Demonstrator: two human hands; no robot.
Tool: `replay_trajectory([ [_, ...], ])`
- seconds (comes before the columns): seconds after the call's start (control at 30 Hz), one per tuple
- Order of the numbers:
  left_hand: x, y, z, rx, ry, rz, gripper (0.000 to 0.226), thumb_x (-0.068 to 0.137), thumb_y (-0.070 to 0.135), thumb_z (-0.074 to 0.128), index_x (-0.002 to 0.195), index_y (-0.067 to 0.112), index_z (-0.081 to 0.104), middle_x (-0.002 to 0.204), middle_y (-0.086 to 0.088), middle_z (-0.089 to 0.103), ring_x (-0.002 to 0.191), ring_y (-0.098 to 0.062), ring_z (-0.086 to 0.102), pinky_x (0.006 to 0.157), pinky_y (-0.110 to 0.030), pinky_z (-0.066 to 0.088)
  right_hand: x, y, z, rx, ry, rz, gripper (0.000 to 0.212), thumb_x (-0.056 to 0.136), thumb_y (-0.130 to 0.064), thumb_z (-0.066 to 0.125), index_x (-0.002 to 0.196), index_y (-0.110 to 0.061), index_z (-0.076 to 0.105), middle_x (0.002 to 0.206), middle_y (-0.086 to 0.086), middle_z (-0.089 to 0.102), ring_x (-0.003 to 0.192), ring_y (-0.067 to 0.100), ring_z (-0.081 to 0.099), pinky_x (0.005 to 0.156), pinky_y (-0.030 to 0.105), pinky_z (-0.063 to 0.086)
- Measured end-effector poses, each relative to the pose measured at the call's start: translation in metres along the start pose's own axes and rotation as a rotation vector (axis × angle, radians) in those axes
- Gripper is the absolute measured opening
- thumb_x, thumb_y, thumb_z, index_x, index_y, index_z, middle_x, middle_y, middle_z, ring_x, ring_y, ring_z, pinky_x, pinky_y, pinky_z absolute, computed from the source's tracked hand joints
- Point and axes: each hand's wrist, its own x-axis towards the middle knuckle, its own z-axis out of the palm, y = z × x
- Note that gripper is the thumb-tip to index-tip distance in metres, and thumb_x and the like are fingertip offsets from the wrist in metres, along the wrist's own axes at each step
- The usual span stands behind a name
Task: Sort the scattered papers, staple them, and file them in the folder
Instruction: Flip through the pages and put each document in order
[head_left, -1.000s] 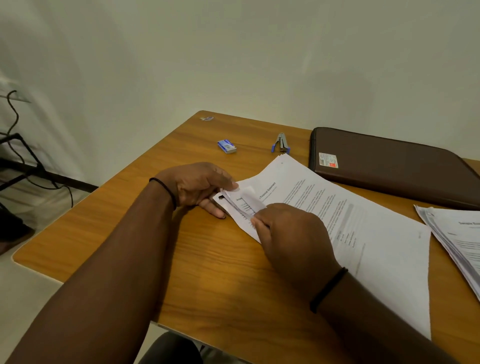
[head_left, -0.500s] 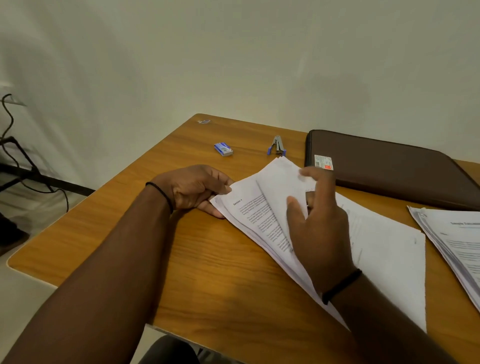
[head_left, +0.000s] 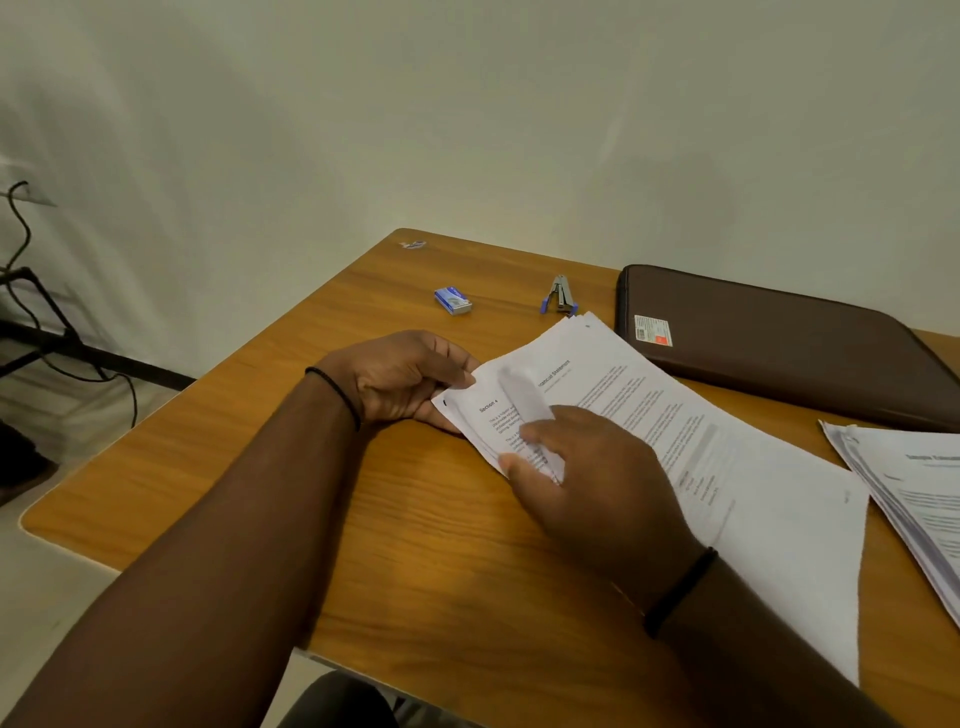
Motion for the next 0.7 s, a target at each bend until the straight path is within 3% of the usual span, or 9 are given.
replay_trajectory([
  [0.07,0.0,0.0,-0.001,0.002,0.009,0.001,0.024,0.1,-0.001,0.045,0.113,-0.004,0.064,0.1,-0.019,0.075,0.084,-0.026,0.075,0.058,-0.033,0.062,0.001,-0.001,0.005,-0.094,-0.016,-0.055,0.052,0.093,-0.061,0.05,0.129,-0.026,0.064,0.129,-0.007,0.064,0.111,0.014,0.061,0.082,0.018,0.041],
  [0.23,0.001,0.001,0.001,0.012,0.009,-0.007,0.025,0.098,0.0,0.047,0.117,-0.007,0.062,0.102,-0.022,0.074,0.084,-0.029,0.075,0.059,-0.034,0.063,0.0,0.003,0.017,-0.165,0.106,-0.128,0.027,0.089,-0.038,0.057,0.087,-0.019,0.076,0.083,-0.001,0.074,0.064,0.016,0.069,0.053,0.021,0.053],
  [0.3,0.0,0.001,0.003,0.013,0.025,-0.011,0.021,0.098,0.001,0.047,0.11,-0.004,0.064,0.1,-0.021,0.074,0.083,-0.029,0.075,0.058,-0.035,0.063,-0.001,0.001,0.015,-0.155,0.095,-0.091,0.022,0.091,-0.036,0.06,0.091,-0.02,0.076,0.088,-0.001,0.075,0.068,0.017,0.07,0.058,0.023,0.054],
  [0.37,0.001,0.001,0.003,0.024,0.048,-0.007,0.02,0.099,0.001,0.047,0.107,-0.002,0.065,0.099,-0.02,0.075,0.082,-0.028,0.075,0.058,-0.035,0.063,-0.001,0.0,0.012,-0.109,0.04,-0.049,0.027,0.097,-0.041,0.056,0.106,-0.022,0.074,0.104,-0.002,0.073,0.086,0.016,0.07,0.073,0.025,0.054],
  [0.43,0.001,0.001,0.003,0.049,0.048,0.002,0.021,0.098,-0.001,0.047,0.109,-0.003,0.066,0.099,-0.019,0.075,0.081,-0.026,0.075,0.058,-0.034,0.063,0.001,0.002,0.006,-0.024,-0.018,0.046,0.036,0.098,-0.051,0.05,0.112,-0.027,0.072,0.111,-0.012,0.07,0.094,0.01,0.066,0.081,0.018,0.047],
  [0.5,0.002,0.0,0.003,0.07,0.042,0.009,0.024,0.098,-0.001,0.046,0.113,-0.004,0.065,0.102,-0.018,0.075,0.083,-0.025,0.075,0.059,-0.033,0.063,0.001,0.003,0.0,0.154,-0.054,0.148,0.037,0.092,-0.056,0.055,0.1,-0.026,0.076,0.096,-0.018,0.069,0.083,0.007,0.063,0.077,0.016,0.047],
  [0.57,0.003,-0.001,0.002,0.074,0.043,0.01,0.025,0.099,-0.001,0.046,0.114,-0.003,0.065,0.103,-0.018,0.074,0.083,-0.025,0.075,0.061,-0.034,0.063,0.0,0.005,-0.001,0.301,0.063,0.165,0.03,0.089,-0.051,0.063,0.093,-0.024,0.076,0.087,-0.014,0.072,0.077,0.006,0.064,0.074,0.021,0.053],
  [0.63,0.003,-0.001,0.001,0.071,0.042,0.013,0.025,0.099,0.0,0.046,0.112,-0.002,0.067,0.102,-0.018,0.074,0.083,-0.024,0.075,0.061,-0.034,0.063,0.0,0.007,0.0,0.358,0.199,0.213,0.019,0.092,-0.038,0.065,0.109,-0.029,0.069,0.094,-0.009,0.072,0.081,0.005,0.066,0.069,0.017,0.052],
  [0.7,0.004,-0.001,0.001,0.076,0.027,0.014,0.025,0.099,0.001,0.046,0.114,-0.001,0.067,0.107,-0.018,0.073,0.085,-0.024,0.075,0.061,-0.034,0.063,0.001,0.009,-0.002,0.405,0.309,0.25,0.037,0.096,-0.025,0.062,0.127,-0.039,0.05,0.102,-0.007,0.068,0.078,0.007,0.066,0.059,0.014,0.052],
])
